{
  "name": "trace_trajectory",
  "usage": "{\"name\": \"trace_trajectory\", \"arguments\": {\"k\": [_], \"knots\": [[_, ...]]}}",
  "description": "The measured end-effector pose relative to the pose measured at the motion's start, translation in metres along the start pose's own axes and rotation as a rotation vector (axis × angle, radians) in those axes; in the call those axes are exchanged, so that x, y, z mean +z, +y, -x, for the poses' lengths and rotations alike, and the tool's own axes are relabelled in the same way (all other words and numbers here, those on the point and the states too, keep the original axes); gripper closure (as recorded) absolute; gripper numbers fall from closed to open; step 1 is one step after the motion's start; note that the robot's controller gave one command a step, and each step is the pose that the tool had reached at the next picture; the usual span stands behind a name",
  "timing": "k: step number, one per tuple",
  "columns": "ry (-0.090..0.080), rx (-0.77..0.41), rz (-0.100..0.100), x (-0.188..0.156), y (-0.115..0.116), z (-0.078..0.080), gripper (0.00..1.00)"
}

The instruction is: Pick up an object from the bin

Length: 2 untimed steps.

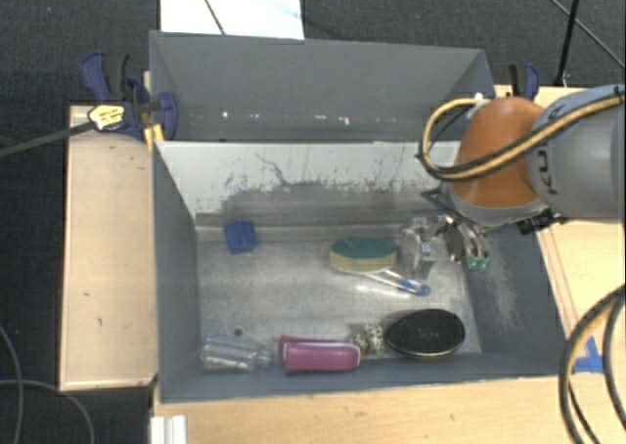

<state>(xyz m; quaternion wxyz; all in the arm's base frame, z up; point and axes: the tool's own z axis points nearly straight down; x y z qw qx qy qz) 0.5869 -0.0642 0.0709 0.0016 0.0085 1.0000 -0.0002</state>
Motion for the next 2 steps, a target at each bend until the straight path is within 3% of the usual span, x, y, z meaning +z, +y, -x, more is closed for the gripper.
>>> {"name": "trace_trajectory", "arguments": {"k": [1, 2], "knots": [[0.0, -0.003, 0.0, 0.0, 0.0, 0.0, 0.0], [-0.022, -0.235, -0.007, -0.068, -0.032, -0.088, 0.0]]}}
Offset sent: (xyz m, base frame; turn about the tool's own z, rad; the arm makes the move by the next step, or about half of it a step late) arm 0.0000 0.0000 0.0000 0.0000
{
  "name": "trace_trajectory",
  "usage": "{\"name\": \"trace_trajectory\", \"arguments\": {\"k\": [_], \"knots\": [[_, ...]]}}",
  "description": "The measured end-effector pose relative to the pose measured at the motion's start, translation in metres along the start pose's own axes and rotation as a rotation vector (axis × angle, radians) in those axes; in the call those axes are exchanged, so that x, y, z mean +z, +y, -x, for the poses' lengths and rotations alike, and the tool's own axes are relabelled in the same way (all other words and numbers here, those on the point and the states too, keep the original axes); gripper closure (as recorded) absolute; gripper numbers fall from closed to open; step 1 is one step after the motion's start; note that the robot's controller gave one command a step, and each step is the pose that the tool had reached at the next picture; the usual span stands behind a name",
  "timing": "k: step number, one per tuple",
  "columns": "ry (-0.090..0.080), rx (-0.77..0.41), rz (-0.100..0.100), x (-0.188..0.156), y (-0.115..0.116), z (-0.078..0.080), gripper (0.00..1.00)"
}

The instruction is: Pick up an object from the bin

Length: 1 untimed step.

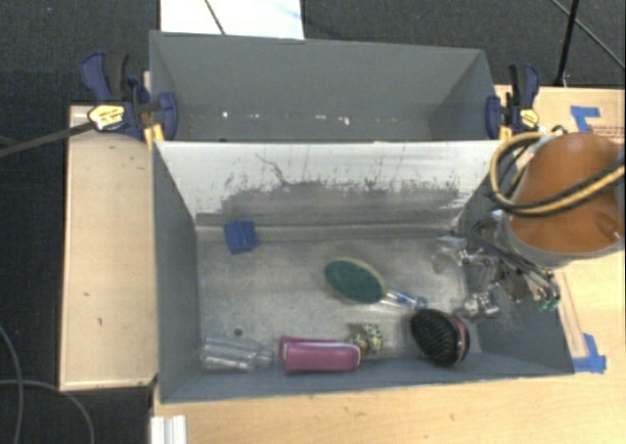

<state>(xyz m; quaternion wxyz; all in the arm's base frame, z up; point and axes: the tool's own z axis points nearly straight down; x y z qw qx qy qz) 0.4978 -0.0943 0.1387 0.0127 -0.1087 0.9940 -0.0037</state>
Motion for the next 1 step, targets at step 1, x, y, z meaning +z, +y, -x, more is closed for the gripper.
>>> {"name": "trace_trajectory", "arguments": {"k": [1], "knots": [[0.024, -0.002, 0.011, 0.0538, 0.012, -0.0194, 0.0]]}}
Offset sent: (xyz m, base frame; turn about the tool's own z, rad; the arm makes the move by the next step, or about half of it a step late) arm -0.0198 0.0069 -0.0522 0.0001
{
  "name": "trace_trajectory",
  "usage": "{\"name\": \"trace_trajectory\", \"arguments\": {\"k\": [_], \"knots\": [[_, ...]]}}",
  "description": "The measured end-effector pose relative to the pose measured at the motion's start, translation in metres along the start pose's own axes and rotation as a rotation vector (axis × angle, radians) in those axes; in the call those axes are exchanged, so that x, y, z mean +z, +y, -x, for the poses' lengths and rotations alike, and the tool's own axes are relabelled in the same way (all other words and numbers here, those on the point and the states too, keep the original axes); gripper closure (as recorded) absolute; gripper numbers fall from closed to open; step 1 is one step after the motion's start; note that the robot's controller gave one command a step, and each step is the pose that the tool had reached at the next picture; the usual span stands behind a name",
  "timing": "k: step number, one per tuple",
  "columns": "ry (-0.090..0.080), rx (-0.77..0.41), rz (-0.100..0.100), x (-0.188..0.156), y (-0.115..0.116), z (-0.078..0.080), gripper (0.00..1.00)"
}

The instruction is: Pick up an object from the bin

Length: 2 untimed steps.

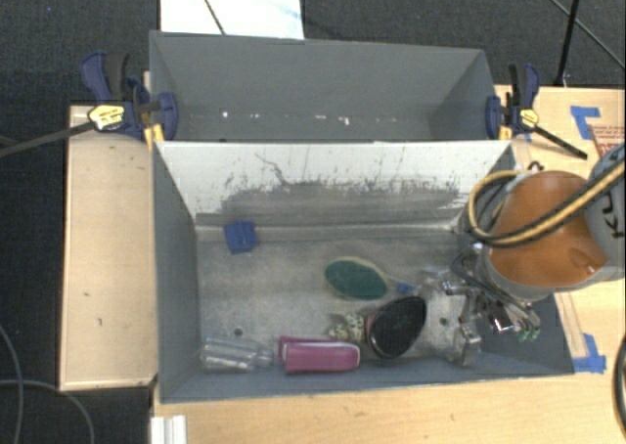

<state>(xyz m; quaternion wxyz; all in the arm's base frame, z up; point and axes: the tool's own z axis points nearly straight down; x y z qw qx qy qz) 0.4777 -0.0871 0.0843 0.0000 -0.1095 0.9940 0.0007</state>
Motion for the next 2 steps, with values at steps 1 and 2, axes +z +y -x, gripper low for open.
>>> {"name": "trace_trajectory", "arguments": {"k": [1, 2], "knots": [[-0.005, 0.101, 0.0, -0.004, 0.058, 0.064, 0.0], [-0.007, -0.364, -0.002, -0.04, 0.083, 0.115, 0.0]]}}
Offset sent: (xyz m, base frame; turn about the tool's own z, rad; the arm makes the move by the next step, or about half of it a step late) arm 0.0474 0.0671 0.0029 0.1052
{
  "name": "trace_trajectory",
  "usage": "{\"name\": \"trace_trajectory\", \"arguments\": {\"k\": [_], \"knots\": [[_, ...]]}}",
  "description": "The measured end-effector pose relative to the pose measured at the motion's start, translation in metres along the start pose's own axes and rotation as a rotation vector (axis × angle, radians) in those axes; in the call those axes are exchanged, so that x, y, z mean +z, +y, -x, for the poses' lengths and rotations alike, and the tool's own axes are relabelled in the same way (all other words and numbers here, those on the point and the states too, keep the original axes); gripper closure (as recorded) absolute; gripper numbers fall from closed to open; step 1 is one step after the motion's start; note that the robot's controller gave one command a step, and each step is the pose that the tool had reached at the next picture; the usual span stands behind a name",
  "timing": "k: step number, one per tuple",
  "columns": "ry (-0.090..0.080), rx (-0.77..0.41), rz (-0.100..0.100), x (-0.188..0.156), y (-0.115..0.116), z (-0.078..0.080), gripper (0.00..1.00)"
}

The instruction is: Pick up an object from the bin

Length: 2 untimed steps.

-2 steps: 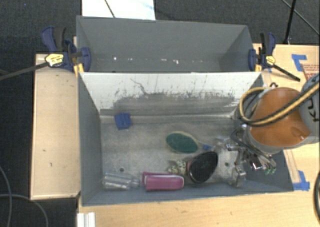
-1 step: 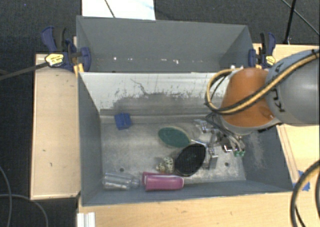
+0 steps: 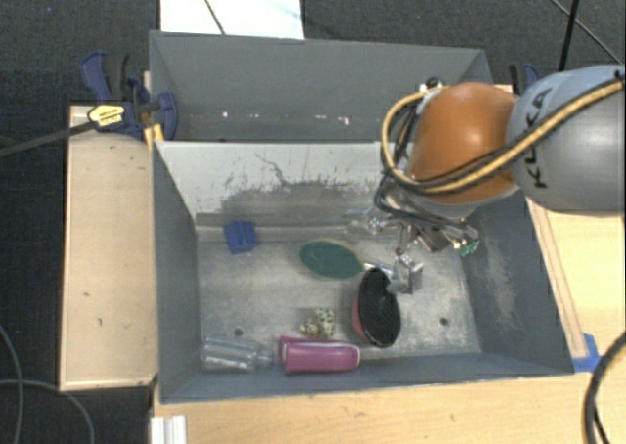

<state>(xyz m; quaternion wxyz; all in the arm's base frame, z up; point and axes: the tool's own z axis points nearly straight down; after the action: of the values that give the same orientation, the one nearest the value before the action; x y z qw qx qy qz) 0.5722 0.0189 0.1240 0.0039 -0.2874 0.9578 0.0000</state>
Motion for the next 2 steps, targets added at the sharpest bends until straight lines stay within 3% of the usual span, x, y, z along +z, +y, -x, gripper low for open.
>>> {"name": "trace_trajectory", "arguments": {"k": [1, 2], "knots": [[-0.002, 0.009, -0.001, 0.024, 0.007, -0.026, 0.0], [0.008, -0.111, 0.002, 0.047, 0.012, -0.052, 0.0]]}}
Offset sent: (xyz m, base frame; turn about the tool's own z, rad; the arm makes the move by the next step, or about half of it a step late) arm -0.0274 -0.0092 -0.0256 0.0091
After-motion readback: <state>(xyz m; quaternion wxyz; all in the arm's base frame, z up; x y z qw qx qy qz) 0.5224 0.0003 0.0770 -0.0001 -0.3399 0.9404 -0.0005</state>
